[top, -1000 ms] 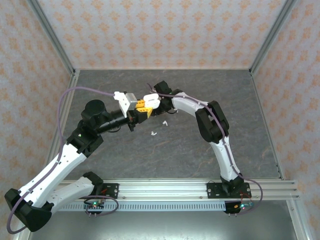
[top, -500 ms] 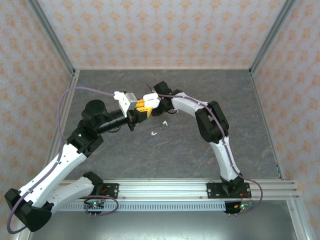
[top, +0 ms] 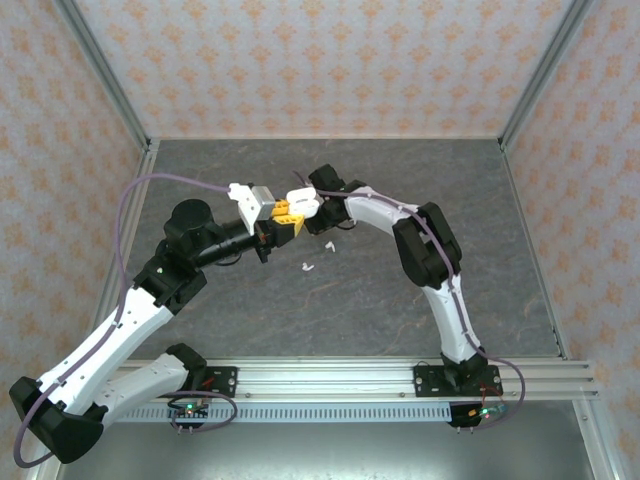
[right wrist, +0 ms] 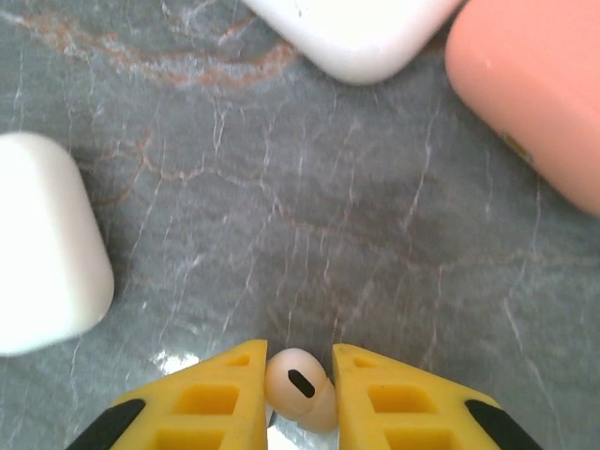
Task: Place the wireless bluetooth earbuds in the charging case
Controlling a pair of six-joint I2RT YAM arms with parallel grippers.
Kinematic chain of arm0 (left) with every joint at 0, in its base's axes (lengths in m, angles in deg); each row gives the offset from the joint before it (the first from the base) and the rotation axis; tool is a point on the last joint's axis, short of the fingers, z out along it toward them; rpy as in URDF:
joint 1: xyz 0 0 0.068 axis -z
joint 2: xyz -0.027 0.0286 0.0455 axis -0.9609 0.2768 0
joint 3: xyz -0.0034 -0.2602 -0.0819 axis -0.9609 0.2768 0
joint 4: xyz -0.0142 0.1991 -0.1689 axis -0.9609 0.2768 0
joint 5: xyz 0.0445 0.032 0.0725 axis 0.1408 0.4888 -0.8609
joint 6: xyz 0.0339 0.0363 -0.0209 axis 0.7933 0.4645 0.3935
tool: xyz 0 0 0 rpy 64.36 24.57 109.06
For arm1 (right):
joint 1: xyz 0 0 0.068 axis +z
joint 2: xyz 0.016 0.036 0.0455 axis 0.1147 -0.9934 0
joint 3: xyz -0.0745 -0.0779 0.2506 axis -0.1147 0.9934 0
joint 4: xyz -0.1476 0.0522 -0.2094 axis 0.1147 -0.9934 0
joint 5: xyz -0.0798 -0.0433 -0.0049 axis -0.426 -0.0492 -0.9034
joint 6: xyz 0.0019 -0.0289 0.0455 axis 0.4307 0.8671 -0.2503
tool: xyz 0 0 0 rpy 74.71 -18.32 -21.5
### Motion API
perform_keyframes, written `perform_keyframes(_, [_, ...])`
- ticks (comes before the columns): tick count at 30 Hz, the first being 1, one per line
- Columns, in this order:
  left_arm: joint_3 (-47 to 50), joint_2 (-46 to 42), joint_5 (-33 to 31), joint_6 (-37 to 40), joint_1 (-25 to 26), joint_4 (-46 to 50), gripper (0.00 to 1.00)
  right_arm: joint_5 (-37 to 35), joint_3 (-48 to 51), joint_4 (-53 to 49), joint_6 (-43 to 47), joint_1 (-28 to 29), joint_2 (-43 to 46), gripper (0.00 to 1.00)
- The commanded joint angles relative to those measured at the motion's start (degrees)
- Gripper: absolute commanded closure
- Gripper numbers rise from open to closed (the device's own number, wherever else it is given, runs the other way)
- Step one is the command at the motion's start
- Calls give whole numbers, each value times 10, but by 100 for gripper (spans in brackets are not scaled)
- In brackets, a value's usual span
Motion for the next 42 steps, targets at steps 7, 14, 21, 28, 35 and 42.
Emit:
perform_keyframes(7, [21,11,-6,-21,3,-30,98,8,126,89,-77,-50,219,80])
perform_keyframes(14, [27,32,-1,-25,3,-51,98,-7,198,105,-90,-61,373,80])
perform_keyframes(21, [25,65,6,-30,3,-71,99,10,228,143,-116,-60,502,80])
perform_keyframes(28, [17,105,24,-44,3,-105,99,30,258,201,-122,-20,588,80])
perform_keyframes(35, [8,128,35,-52,3,-123,99,-9,278,240,-111,48,599,80])
perform_keyframes(42, [7,127,32,-49,3,-116,99,-31,277,236,-98,81,569,80])
